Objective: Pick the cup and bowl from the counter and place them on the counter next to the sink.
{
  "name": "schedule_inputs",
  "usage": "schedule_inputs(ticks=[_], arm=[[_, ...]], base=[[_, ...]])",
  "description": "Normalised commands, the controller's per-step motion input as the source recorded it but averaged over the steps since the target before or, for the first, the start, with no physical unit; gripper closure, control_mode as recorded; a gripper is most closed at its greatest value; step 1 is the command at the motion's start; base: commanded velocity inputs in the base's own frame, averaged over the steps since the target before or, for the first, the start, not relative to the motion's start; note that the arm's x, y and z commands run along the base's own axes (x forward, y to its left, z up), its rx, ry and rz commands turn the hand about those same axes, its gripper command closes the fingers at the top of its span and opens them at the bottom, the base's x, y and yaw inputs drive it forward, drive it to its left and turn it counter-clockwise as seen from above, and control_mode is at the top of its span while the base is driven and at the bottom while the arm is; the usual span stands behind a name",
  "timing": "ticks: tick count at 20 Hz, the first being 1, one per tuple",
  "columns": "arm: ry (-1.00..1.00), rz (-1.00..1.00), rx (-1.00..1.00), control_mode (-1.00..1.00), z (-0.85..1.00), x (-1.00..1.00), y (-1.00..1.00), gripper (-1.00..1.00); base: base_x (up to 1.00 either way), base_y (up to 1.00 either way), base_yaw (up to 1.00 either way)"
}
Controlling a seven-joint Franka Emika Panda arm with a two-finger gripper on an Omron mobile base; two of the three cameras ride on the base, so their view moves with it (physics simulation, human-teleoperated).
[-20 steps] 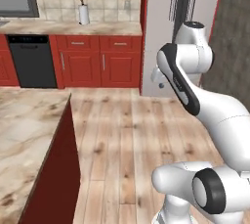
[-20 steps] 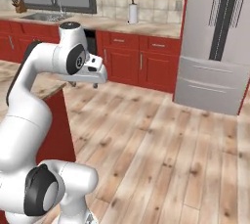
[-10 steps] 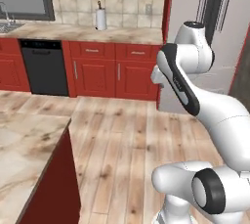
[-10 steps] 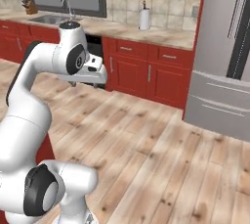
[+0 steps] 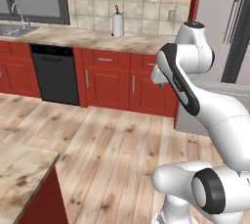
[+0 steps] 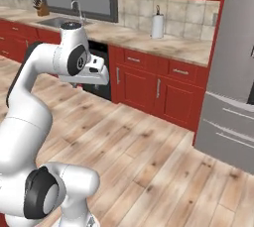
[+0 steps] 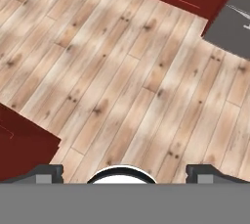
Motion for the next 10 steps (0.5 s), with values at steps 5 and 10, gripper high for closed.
schedule_inputs(ticks=[5, 10], arm=[[0.00, 0.00, 0.00, 1.00, 0.00, 0.00, 0.00, -1.00], [0.00, 0.00, 0.00, 1.00, 0.00, 0.00, 0.00, -1.00]], base=[[1.00, -0.57, 0.28], [1.00, -0.63, 0.31]])
